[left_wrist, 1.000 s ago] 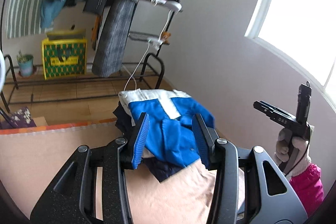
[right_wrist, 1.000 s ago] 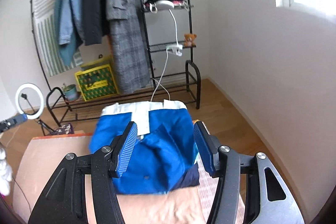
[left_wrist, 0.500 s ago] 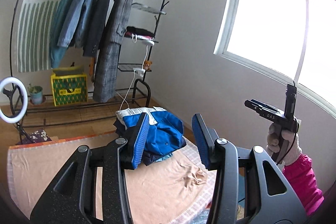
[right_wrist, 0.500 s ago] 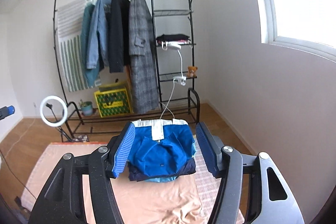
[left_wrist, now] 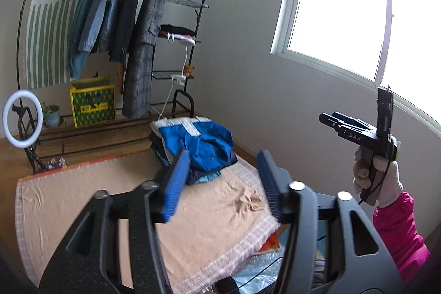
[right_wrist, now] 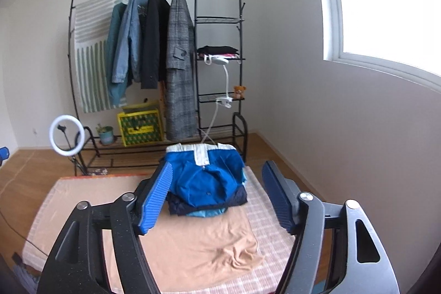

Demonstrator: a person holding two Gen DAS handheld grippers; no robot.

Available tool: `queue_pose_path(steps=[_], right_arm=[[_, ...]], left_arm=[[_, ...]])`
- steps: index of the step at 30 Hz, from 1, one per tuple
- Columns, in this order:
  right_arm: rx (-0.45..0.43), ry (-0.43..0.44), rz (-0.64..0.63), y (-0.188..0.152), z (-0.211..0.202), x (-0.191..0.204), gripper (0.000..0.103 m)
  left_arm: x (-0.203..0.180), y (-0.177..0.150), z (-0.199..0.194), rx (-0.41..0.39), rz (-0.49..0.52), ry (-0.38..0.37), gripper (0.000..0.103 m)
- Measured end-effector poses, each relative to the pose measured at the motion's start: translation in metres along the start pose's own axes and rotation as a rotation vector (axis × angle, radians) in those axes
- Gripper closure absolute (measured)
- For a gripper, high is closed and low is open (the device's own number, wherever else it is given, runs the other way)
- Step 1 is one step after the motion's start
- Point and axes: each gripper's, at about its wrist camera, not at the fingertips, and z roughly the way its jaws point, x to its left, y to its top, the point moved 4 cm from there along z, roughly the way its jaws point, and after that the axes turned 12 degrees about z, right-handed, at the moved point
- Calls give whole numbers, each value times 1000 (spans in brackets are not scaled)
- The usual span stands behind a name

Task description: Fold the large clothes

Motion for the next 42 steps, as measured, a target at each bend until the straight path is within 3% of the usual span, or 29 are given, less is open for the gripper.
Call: queue_pose_path(steps=[3, 11, 17, 21, 28, 42], right_arm=[[-28, -33, -2, -17, -11, 9, 24], [-53, -89, 0, -47, -6, 25, 17], [-94, -52, 25, -64, -3, 45, 15], [-102, -30, 19, -77, 8, 59, 10], [-77, -31, -6, -108, 36, 71, 9], [26, -87, 27, -156, 97, 56, 9]], left_arm=[[-5, -17, 4, -3, 10, 15, 42], [-2, -48, 21, -15, 40, 70, 20], [3, -65, 35, -40, 50, 114, 1], [5, -77, 48, -31, 90, 188, 0], [8, -102, 76, 12, 103, 223, 0], [35, -138, 120, 109, 54, 300, 0]])
